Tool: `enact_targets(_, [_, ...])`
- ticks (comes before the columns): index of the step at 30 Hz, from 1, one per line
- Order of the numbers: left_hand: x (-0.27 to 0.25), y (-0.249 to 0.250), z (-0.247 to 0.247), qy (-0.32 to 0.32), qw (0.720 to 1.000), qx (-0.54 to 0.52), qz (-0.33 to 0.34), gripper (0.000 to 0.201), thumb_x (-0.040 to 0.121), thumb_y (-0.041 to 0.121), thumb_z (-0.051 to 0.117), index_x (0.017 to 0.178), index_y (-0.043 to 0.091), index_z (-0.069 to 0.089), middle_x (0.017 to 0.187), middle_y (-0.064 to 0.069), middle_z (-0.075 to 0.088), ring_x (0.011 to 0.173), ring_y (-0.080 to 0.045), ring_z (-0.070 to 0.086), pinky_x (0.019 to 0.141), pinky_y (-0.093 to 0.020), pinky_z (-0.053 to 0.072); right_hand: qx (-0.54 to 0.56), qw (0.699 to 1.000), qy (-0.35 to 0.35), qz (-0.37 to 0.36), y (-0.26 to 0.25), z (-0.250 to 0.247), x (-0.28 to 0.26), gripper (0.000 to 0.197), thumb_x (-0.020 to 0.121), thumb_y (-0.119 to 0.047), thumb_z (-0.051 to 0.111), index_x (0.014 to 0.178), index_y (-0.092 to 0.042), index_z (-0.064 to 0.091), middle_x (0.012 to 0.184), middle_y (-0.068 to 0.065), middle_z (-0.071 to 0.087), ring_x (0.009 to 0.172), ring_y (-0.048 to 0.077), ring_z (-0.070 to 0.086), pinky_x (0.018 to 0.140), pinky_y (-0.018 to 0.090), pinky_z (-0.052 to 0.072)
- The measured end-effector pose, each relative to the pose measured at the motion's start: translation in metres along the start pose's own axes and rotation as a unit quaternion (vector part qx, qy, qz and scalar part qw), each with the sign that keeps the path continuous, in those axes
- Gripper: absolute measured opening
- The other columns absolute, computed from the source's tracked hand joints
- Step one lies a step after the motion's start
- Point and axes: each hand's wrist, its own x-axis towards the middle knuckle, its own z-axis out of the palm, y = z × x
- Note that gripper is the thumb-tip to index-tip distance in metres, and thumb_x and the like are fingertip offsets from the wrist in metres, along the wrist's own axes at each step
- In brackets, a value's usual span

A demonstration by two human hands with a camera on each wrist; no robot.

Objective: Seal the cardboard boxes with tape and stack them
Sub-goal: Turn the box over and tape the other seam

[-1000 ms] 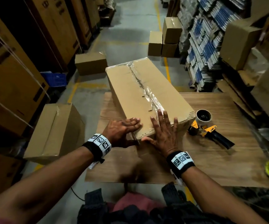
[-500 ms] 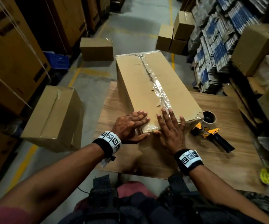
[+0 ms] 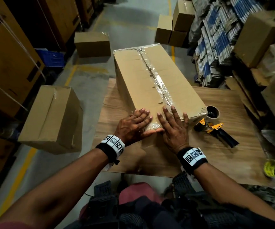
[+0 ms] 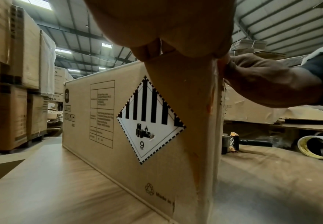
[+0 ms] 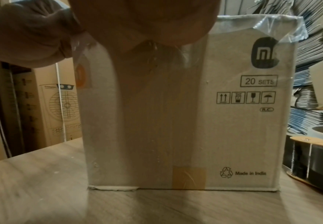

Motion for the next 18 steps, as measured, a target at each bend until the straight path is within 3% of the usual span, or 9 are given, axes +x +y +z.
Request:
enact_targets(2, [-0.002,0.003,-0.002,-0.011,0.999,-0.038,-0.022,0.055,0.101,0.053,0.064,0.135,0.009,0.07,0.145,-0.012,0.062,0.139,-0.028,0.055,0.113,-0.047,0.048,0.011,1.0,-0.012,0.006,-0.001,-0.002,0.0,0.06,0.1,-0.045,0.048,0.157,-0.028,0.042,0.168,0.004,0.03,0.157,0.028,0.022,0.116,0.07,0.021])
enact_targets(6, [-0.004,0.017,-0.01,-0.014,0.978,-0.168,-0.126,0.059,0.101,0.053,0.06,0.138,0.008,0.067,0.151,-0.01,0.057,0.148,-0.024,0.046,0.115,-0.048,0.045,0.081,0.996,-0.037,0.028,-0.003,-0.018,0.002,0.066,0.105,-0.062,0.025,0.159,-0.026,0.037,0.169,0.002,0.028,0.157,0.023,0.022,0.119,0.066,0.018])
enact_targets(8, [0.002,0.024,-0.017,0.019,0.954,-0.211,-0.213,0.06,0.099,0.055,0.061,0.136,0.008,0.068,0.153,-0.01,0.055,0.146,-0.022,0.048,0.116,-0.045,0.046,0.15,0.986,0.001,0.068,0.004,-0.029,0.007,0.064,0.104,-0.059,0.039,0.155,-0.021,0.045,0.166,0.006,0.035,0.155,0.025,0.028,0.12,0.061,0.023])
enact_targets(10, [0.015,0.032,-0.028,0.049,0.919,-0.211,-0.331,0.063,0.098,0.055,0.063,0.146,0.014,0.06,0.161,-0.005,0.046,0.15,-0.016,0.041,0.121,-0.037,0.039,0.152,0.976,0.072,0.141,0.027,-0.034,0.017,0.055,0.098,-0.051,0.057,0.143,-0.02,0.06,0.159,0.011,0.045,0.151,0.033,0.035,0.119,0.056,0.028])
enact_targets(13, [0.038,0.038,-0.044,-0.026,0.822,-0.258,-0.507,0.082,0.1,0.059,0.055,0.165,0.02,0.024,0.172,-0.001,0.022,0.158,-0.014,0.019,0.129,-0.036,0.02,0.157,0.945,0.081,0.277,0.077,-0.049,0.044,0.069,0.092,-0.072,0.052,0.136,-0.02,0.062,0.147,0.017,0.055,0.14,0.039,0.046,0.116,0.056,0.035])
enact_targets(16, [0.05,0.035,-0.036,-0.047,0.682,-0.373,-0.627,0.115,0.082,0.087,0.052,0.167,0.027,0.004,0.174,0.001,0.014,0.159,-0.02,0.019,0.128,-0.047,0.02,0.267,0.865,-0.073,0.418,0.117,-0.05,0.065,0.083,0.085,-0.077,0.059,0.145,-0.02,0.054,0.148,0.01,0.056,0.136,0.032,0.052,0.116,0.049,0.04])
enact_targets(18, [0.057,0.037,-0.028,-0.035,0.593,-0.45,-0.667,0.12,0.073,0.092,0.058,0.166,0.038,0.004,0.172,0.007,0.02,0.155,-0.025,0.029,0.122,-0.058,0.029,0.314,0.83,-0.154,0.434,0.131,-0.044,0.079,0.083,0.073,-0.085,0.064,0.13,-0.024,0.066,0.127,0.004,0.072,0.114,0.028,0.068,0.103,0.048,0.053])
